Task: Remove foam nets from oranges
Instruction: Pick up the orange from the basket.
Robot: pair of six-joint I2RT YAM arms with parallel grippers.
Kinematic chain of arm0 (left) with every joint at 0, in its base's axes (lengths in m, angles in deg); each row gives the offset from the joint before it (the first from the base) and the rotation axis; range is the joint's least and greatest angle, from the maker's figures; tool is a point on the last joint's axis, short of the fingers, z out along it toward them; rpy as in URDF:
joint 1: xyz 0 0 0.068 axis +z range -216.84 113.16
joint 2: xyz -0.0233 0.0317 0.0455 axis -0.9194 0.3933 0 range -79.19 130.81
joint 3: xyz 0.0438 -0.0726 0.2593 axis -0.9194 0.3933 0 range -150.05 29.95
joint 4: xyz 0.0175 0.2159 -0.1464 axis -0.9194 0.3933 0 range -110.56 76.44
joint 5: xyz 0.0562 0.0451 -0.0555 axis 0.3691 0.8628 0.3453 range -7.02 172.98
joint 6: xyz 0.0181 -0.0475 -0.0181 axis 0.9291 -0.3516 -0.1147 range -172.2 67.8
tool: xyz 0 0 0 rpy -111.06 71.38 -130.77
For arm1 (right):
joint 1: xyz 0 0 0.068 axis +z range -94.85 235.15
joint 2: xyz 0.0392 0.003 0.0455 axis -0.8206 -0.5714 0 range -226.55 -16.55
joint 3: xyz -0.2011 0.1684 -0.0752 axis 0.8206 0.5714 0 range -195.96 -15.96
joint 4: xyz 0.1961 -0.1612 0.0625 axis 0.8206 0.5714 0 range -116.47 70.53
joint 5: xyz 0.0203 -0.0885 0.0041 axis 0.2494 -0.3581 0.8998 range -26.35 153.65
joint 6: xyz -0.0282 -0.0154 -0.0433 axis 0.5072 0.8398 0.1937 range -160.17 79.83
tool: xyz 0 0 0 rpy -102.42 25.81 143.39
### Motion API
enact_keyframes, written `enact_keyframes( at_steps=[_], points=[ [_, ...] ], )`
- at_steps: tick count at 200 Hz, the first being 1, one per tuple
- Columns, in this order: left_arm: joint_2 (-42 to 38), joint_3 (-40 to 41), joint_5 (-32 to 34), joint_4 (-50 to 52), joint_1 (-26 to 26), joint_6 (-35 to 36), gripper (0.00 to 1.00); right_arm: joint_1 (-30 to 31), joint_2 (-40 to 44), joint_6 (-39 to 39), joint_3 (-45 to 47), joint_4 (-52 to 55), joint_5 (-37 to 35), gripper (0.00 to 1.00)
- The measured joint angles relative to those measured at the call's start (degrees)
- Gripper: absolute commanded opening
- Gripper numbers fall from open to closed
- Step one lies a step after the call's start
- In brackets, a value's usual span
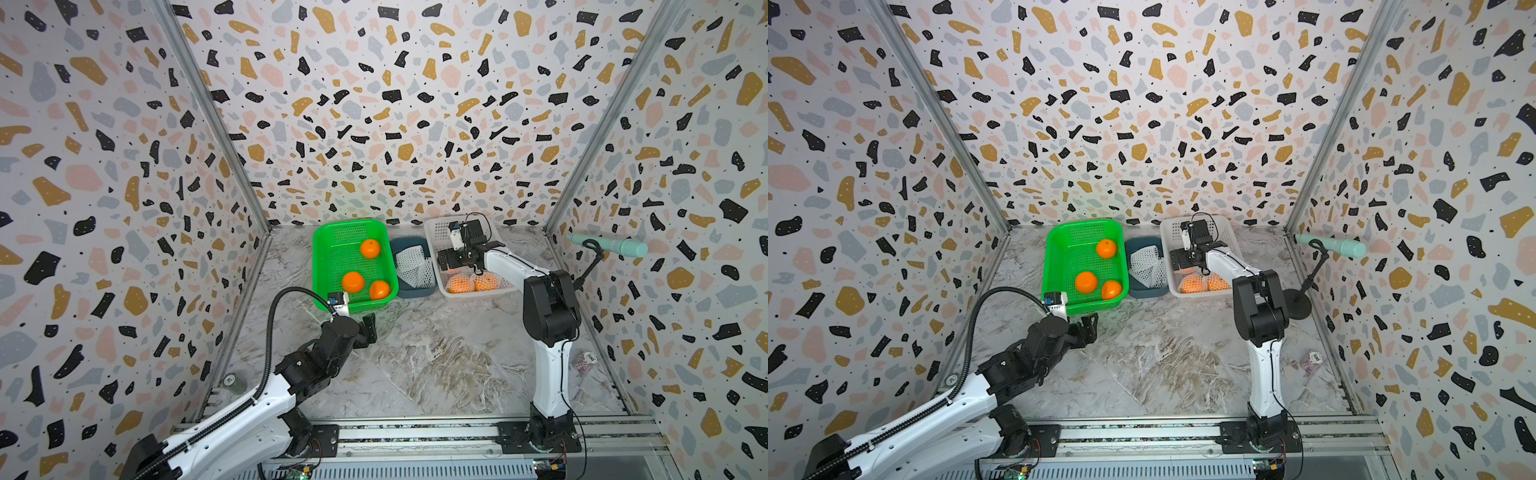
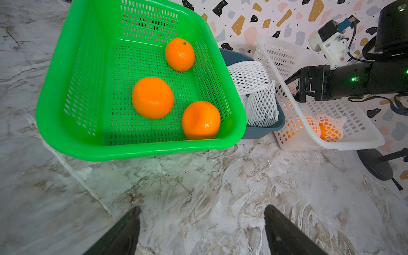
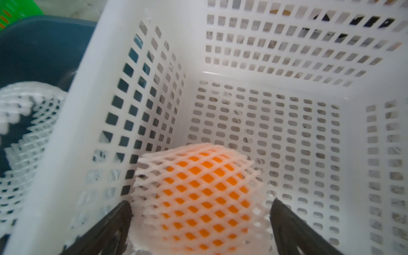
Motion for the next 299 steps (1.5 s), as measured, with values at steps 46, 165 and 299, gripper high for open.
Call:
enact_keyframes(
  at_steps=[46,165,299],
  points=[
    [-0.09,0.00,0.57,0.07,0.00,0.00,0.88,0.09,-0.20,-0.96,-1.36,0.48,-3.52,0.99],
    [-0.35,0.00,0.83,1.03,0.00,0.00,0.88,0.37,-2.62,-1.44,-3.74,1.95,-0.96,1.00],
    [-0.94,0.00,0.83,1.33,0.00,0.02,0.89,0.98,-3.82,-2.97,-4.72,3.41,-3.13,0.85]
  ],
)
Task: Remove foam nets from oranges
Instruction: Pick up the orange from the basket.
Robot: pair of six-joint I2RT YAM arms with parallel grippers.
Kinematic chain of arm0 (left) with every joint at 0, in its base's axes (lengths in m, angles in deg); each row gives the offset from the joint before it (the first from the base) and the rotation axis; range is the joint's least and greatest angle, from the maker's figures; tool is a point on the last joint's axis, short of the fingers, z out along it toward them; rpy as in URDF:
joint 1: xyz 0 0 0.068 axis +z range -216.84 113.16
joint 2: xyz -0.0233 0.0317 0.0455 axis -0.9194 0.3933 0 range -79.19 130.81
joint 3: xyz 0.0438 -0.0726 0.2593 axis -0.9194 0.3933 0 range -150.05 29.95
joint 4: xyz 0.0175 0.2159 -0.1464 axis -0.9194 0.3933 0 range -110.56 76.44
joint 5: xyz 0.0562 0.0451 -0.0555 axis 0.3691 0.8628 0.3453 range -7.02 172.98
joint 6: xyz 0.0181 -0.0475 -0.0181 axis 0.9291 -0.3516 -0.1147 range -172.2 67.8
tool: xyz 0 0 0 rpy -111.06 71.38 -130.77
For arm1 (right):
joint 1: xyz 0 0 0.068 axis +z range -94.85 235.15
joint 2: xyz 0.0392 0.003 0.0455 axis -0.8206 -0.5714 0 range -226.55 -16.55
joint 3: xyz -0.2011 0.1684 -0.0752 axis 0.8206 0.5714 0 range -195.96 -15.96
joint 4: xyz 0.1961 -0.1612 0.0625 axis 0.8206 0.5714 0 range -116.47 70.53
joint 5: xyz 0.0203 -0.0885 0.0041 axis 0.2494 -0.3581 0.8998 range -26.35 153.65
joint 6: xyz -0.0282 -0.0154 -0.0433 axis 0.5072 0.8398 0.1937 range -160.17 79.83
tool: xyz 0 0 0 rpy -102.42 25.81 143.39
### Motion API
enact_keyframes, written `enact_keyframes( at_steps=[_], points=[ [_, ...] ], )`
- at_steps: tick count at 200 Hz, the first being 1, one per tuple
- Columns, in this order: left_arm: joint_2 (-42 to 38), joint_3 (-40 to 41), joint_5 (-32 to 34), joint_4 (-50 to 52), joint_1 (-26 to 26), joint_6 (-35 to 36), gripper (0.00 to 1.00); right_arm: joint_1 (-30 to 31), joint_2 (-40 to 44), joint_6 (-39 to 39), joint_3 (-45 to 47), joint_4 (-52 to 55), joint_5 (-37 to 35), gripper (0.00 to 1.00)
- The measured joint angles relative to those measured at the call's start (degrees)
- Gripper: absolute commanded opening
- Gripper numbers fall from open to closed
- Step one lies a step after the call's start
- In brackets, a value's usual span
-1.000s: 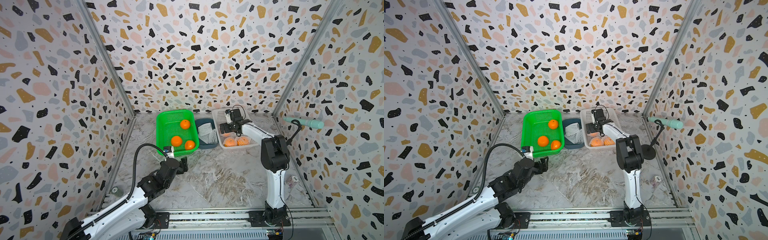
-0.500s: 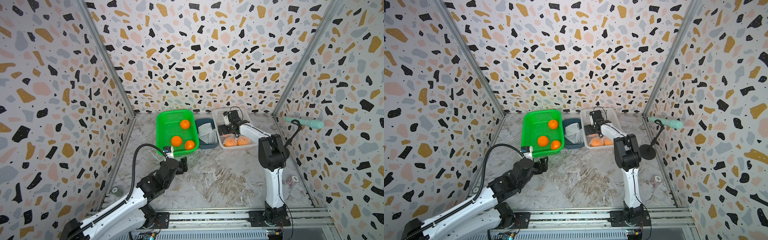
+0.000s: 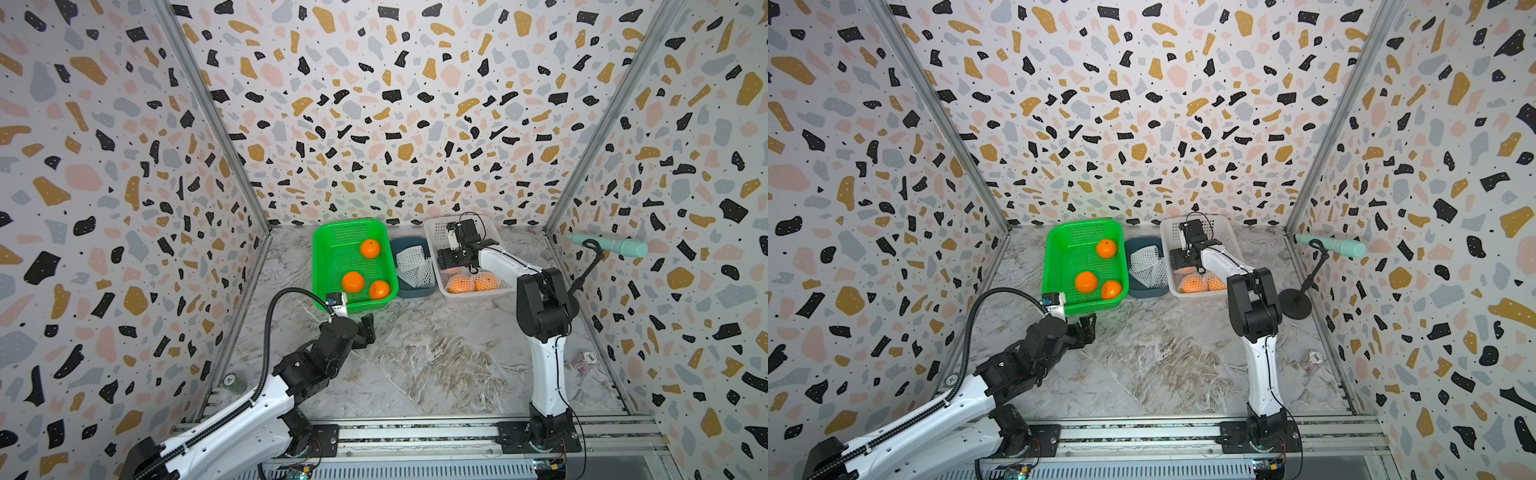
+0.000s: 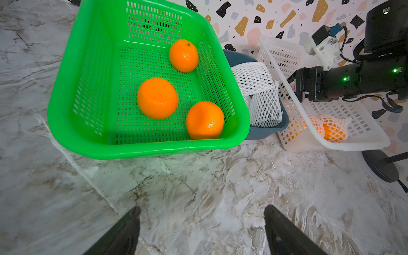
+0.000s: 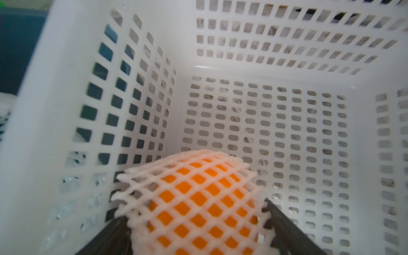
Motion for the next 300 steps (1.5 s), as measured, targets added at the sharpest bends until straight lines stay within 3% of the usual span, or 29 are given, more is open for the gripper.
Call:
enact_keyframes(
  at_steps=[128,188,300],
  points=[
    [0.07,0.00,0.00,0.20,0.00,0.04,0.88,-2.67,0.00,0.02,-0.48,0.46,1.99,0.84],
    [0.50,-0.02,0.00,0.17,0.00,0.15,0.88,-2.84,0.00,0.02,-0.48,0.55,3.74,0.91],
    [0.55,-0.02,0.02,0.20,0.00,0.22,0.89,-1.81,-0.98,0.04,-0.48,1.14,3.91,0.93]
  ],
)
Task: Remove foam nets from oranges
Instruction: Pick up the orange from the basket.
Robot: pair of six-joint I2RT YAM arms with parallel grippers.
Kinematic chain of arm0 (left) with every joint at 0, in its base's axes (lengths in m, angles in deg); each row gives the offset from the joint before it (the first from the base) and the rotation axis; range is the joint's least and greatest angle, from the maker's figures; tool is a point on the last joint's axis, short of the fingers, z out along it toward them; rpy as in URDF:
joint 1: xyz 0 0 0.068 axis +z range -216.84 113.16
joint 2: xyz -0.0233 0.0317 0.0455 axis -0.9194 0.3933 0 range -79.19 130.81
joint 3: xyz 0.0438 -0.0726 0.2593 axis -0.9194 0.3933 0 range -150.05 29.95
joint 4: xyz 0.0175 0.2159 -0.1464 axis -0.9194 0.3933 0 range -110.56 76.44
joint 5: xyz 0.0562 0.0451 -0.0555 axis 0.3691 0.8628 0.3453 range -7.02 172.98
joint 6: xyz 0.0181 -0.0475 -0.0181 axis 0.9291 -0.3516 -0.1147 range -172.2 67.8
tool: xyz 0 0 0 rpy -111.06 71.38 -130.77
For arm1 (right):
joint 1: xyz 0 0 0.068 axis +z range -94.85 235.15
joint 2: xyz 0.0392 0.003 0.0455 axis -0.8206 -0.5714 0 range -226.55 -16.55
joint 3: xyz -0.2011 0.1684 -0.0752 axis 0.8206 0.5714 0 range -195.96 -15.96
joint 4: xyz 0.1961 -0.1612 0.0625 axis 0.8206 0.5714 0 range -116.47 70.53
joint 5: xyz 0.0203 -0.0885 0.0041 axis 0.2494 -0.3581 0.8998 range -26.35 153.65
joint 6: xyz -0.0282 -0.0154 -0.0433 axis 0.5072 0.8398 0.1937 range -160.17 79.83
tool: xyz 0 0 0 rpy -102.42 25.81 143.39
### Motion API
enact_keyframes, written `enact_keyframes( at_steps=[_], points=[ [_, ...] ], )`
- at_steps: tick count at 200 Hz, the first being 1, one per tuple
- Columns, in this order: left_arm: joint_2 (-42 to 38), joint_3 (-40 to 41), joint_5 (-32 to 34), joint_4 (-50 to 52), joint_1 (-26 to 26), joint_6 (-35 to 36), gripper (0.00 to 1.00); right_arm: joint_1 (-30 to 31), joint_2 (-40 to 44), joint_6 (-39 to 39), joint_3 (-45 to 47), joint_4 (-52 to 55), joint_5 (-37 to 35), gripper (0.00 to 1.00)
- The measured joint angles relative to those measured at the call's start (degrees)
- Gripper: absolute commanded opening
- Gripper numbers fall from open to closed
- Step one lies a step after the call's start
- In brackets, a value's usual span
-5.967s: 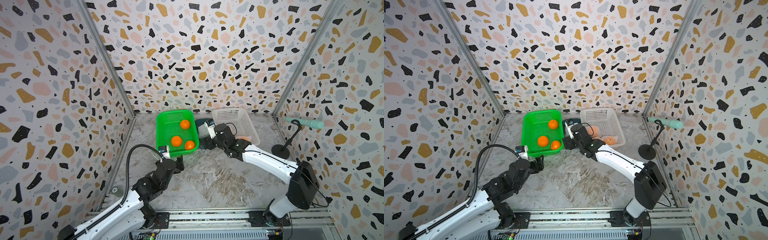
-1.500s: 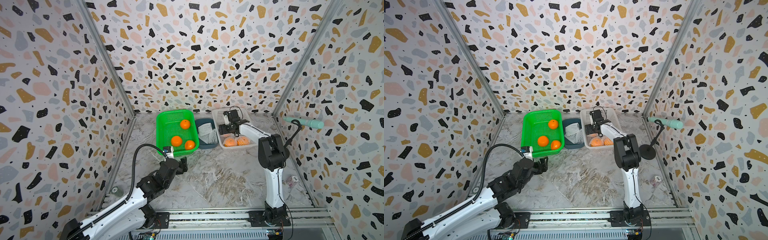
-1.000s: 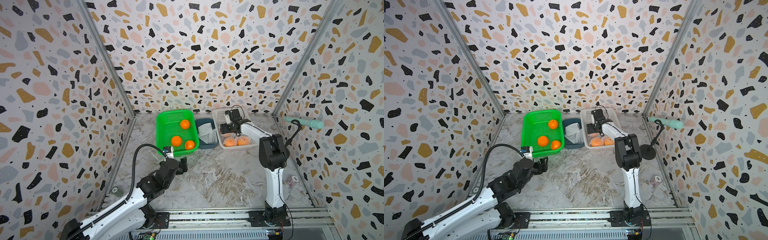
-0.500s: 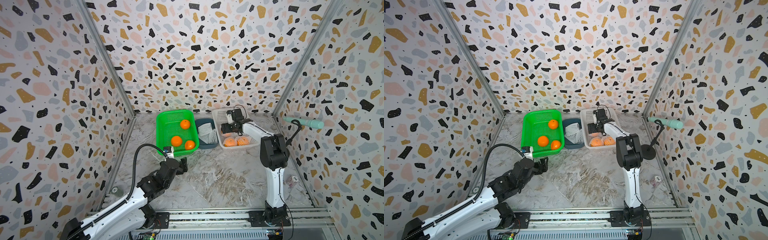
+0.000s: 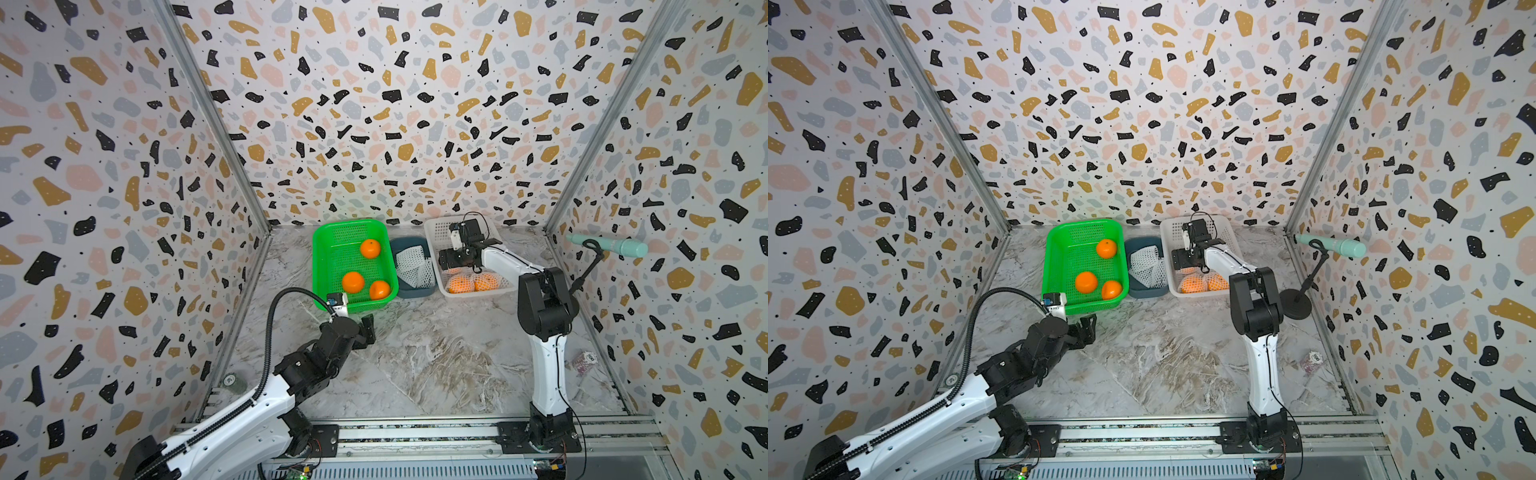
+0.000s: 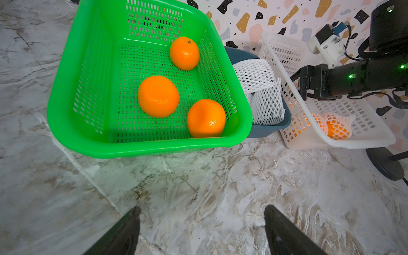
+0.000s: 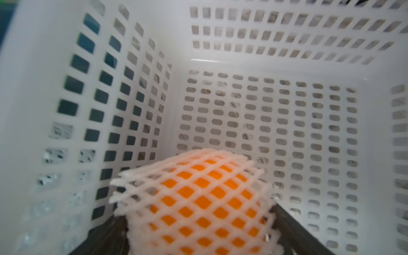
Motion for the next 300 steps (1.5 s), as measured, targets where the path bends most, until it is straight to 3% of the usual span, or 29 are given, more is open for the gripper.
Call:
enact_keyframes(
  at_steps=[136,227,300],
  points=[
    [0.00,0.00,0.00,0.00,0.00,0.00,0.88,0.26,-1.68,0.07,-1.22,1.29,-2.49,0.81],
    [-0.02,0.00,0.00,0.00,0.00,0.00,0.89,0.11,-0.74,0.55,-2.12,2.01,-3.26,0.81],
    [-0.02,0.00,-0.02,-0.04,0.00,0.00,0.89,-0.07,5.68,1.57,-2.12,3.91,-3.89,0.81]
  ],
)
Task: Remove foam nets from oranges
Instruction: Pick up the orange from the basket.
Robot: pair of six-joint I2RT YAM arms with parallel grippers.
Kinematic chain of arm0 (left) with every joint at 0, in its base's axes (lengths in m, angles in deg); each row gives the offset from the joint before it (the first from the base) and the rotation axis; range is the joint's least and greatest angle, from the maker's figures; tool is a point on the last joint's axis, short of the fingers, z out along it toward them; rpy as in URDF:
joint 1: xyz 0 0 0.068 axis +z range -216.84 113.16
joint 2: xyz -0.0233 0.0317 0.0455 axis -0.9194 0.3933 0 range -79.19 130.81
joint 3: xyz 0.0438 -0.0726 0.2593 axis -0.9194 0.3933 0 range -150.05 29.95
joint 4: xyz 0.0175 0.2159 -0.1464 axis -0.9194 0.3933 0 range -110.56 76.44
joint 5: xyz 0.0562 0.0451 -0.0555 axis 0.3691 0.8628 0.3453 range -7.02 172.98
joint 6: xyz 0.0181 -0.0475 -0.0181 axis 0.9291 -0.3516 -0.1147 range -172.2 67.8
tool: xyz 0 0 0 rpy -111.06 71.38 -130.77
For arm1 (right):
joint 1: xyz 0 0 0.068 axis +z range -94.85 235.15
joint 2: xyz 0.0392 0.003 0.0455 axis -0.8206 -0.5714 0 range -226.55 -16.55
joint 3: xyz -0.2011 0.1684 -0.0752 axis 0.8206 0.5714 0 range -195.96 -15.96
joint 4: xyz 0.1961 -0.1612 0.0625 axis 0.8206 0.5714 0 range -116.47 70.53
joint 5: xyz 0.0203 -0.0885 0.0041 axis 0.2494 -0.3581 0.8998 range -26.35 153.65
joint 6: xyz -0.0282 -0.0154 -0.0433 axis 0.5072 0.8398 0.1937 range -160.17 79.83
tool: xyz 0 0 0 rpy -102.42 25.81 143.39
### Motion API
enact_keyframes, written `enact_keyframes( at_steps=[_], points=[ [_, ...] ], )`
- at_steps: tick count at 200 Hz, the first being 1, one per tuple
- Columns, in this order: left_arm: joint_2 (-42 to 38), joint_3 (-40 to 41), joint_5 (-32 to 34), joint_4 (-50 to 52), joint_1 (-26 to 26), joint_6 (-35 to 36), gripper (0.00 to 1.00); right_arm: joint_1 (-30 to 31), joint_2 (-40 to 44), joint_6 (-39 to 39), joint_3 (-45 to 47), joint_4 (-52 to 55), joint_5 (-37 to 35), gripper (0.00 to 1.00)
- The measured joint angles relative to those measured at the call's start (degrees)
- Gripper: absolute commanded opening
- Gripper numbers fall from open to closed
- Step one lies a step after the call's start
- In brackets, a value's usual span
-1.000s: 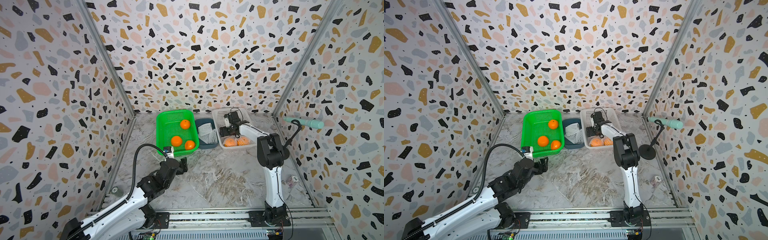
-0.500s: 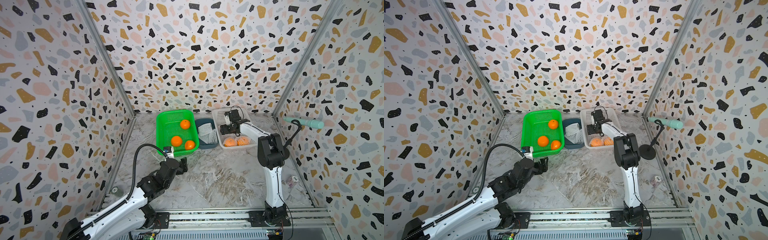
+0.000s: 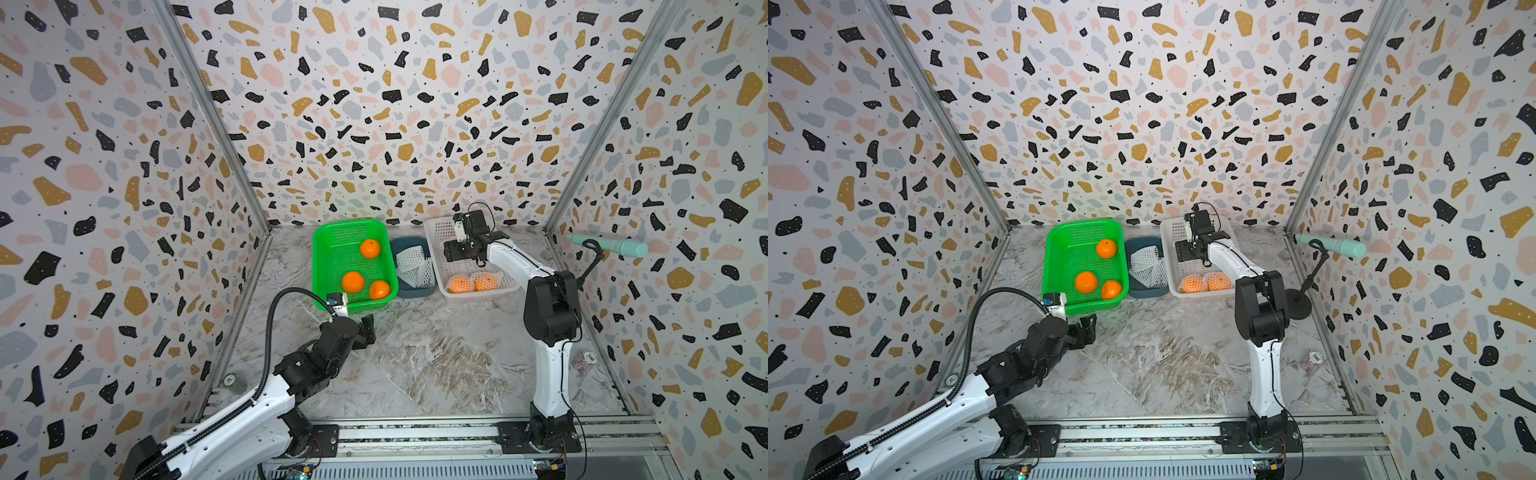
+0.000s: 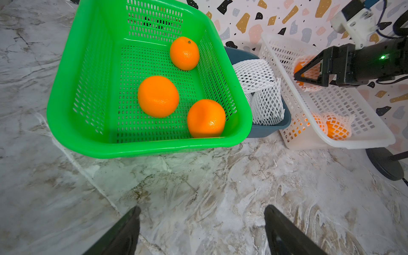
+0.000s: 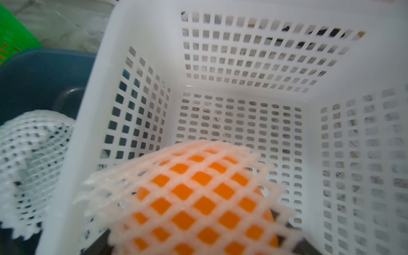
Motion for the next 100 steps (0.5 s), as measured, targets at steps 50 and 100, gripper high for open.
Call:
enact_keyframes(
  at_steps=[50,100],
  points=[
    [0.02,0.00,0.00,-0.09,0.00,0.00,0.89,0.02,6.86,0.46,0.92,1.33,-0.09,0.81],
    [0.13,0.00,-0.02,-0.66,0.00,0.04,0.89,1.62,15.61,0.76,6.97,1.51,-1.46,0.81]
  ],
)
